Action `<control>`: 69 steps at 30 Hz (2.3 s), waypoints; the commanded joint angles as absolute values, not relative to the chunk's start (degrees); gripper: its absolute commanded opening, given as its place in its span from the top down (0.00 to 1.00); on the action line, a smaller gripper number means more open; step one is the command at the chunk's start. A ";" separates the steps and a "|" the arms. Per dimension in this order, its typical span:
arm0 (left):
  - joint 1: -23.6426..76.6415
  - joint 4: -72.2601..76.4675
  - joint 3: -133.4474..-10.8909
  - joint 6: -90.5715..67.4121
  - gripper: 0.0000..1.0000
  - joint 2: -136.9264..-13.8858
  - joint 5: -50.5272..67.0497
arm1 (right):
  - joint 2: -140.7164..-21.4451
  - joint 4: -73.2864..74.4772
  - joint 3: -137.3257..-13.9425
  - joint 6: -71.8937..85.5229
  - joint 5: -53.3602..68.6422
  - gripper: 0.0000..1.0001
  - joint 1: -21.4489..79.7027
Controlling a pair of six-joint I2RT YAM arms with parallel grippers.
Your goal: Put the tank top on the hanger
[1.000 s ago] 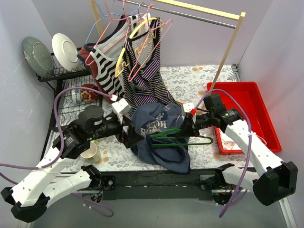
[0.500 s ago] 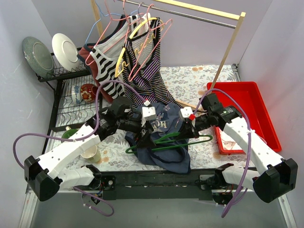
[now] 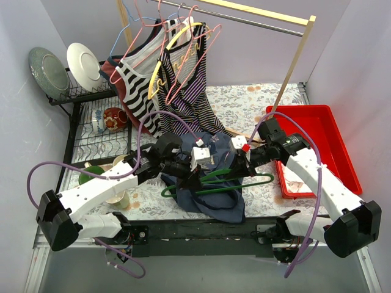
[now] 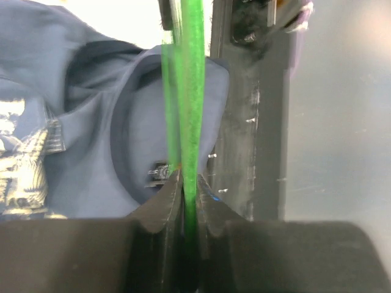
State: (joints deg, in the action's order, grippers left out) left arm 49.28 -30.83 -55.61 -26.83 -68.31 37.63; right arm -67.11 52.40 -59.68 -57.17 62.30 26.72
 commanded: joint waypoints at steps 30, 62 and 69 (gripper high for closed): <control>49.39 -27.42 -45.79 -32.78 1.00 -57.04 35.16 | -83.67 72.60 -89.56 -59.16 62.85 0.01 34.27; 48.96 -26.20 -45.79 -51.65 1.00 -48.78 15.83 | -57.41 56.14 -75.96 -38.74 46.05 0.06 14.94; 48.78 -21.45 -45.61 -61.51 1.00 -46.76 12.22 | -53.97 51.99 -56.75 -36.06 38.64 0.18 25.70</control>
